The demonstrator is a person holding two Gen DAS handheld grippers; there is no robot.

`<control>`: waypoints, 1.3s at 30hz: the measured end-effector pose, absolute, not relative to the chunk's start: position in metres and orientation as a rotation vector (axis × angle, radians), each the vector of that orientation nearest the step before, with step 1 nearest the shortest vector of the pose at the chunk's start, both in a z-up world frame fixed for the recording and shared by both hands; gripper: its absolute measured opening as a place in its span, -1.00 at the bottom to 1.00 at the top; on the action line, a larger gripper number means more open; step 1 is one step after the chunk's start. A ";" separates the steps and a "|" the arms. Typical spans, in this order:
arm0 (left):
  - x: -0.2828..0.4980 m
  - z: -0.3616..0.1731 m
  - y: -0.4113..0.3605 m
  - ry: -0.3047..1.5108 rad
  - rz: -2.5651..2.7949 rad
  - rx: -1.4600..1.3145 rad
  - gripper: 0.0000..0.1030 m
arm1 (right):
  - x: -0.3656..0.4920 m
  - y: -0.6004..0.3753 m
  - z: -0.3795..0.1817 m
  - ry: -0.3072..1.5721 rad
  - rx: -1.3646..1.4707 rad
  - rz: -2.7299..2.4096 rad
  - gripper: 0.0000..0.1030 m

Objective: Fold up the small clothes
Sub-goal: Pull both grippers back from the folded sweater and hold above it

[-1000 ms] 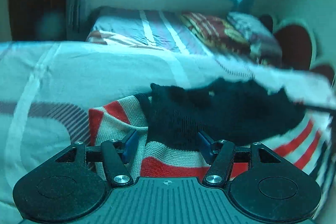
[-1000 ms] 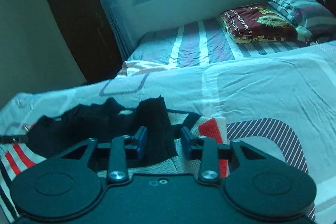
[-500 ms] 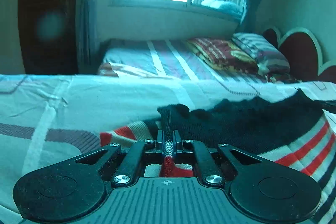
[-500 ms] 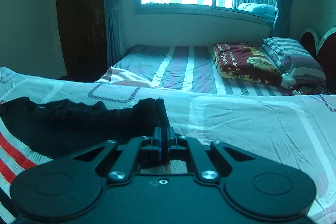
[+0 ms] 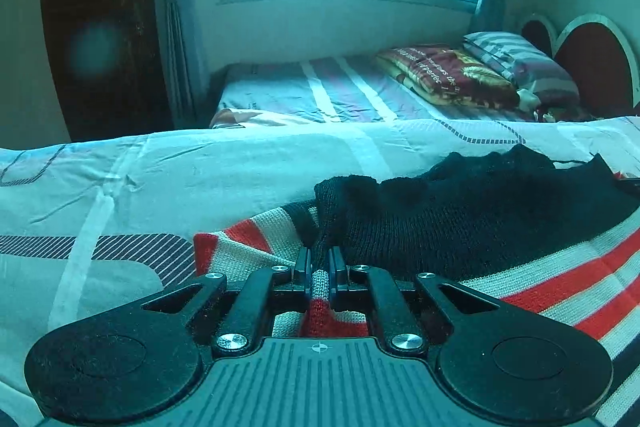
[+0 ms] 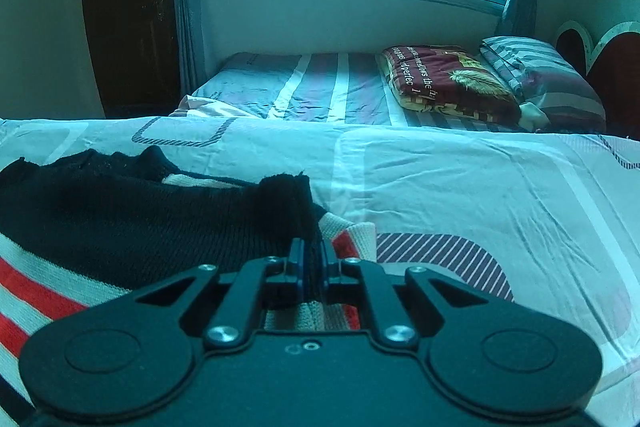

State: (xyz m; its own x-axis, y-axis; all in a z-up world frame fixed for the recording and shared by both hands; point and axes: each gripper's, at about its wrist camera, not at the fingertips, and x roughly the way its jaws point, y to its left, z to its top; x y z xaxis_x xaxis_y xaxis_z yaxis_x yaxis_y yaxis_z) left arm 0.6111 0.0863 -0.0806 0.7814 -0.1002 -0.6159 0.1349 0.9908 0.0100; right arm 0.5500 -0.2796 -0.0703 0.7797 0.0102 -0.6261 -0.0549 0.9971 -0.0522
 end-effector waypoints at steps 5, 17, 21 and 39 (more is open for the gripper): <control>0.610 -0.075 0.082 0.674 -0.109 0.084 -0.77 | 0.549 -0.274 -0.068 0.680 -0.094 0.023 -0.72; 0.543 -0.019 0.056 0.491 -0.086 0.128 0.01 | 0.478 -0.249 -0.018 0.437 -0.213 -0.018 -0.24; 0.528 -0.022 0.007 0.517 -0.226 0.158 0.01 | 0.468 -0.219 -0.022 0.510 -0.157 0.152 -0.31; 0.497 -0.072 0.059 0.640 -0.126 0.084 0.16 | 0.429 -0.267 -0.066 0.648 -0.171 0.060 -0.34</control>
State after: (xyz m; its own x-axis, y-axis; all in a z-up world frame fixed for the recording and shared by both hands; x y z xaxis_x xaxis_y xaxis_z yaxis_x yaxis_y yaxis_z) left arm 0.4969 0.0591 -0.0722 0.7946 -0.0915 -0.6002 0.1432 0.9889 0.0389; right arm 0.4294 -0.2670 -0.0663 0.7961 0.0024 -0.6052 -0.1089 0.9842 -0.1394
